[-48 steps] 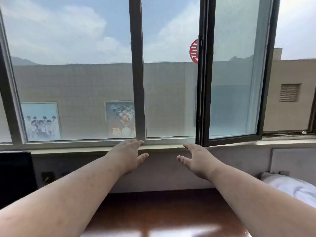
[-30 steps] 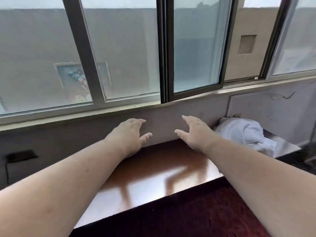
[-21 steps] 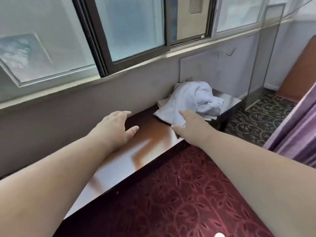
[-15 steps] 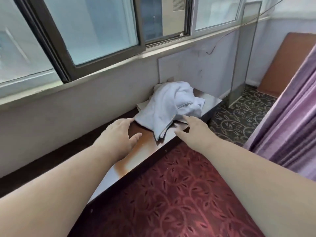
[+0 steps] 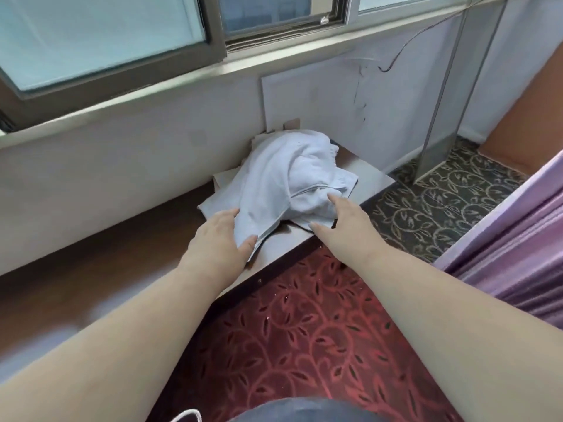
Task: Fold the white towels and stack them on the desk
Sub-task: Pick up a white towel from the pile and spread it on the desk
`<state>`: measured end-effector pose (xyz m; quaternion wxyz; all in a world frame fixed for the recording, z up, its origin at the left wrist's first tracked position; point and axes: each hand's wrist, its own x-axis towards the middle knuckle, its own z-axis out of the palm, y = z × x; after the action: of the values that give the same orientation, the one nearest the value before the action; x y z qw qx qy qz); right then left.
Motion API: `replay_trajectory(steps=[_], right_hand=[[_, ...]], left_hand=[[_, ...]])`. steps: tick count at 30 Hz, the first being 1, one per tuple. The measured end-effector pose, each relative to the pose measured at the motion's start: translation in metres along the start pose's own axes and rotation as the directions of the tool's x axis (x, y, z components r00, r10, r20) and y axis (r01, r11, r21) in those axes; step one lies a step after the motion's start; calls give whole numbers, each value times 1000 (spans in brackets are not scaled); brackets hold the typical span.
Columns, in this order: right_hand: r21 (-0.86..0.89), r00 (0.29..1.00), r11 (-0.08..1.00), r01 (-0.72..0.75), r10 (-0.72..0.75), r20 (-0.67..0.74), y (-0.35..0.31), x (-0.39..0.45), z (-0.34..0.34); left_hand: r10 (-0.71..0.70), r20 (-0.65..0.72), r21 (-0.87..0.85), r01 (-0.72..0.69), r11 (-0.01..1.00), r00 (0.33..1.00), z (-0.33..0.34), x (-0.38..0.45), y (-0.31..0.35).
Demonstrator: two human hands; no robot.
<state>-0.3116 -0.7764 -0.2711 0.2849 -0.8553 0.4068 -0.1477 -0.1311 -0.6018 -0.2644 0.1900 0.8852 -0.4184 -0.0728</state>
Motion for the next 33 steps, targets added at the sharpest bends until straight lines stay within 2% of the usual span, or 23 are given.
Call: replay_trajectory(steps=[5, 14, 17, 25, 29, 33], right_hand=[[73, 998, 996, -59, 57, 20, 12, 49, 26], [-79, 993, 991, -109, 112, 30, 7, 184, 47], [-69, 992, 990, -125, 127, 19, 3, 223, 55], [-157, 969, 978, -135, 164, 184, 32, 309, 78], [-130, 966, 990, -62, 93, 241, 37, 380, 78], [-155, 950, 988, 2, 47, 308, 47, 447, 81]], left_hand=[[-17, 43, -11, 18, 1000, 999, 20, 50, -12], [0, 172, -63, 11, 998, 985, 39, 197, -45], [-11, 183, -51, 21, 998, 983, 38, 250, -49], [-217, 331, -26, 239, 971, 918, 81, 337, -70], [-312, 353, 40, 319, 947, 882, 96, 383, -73], [-366, 382, 135, 340, 931, 849, 115, 424, -73]])
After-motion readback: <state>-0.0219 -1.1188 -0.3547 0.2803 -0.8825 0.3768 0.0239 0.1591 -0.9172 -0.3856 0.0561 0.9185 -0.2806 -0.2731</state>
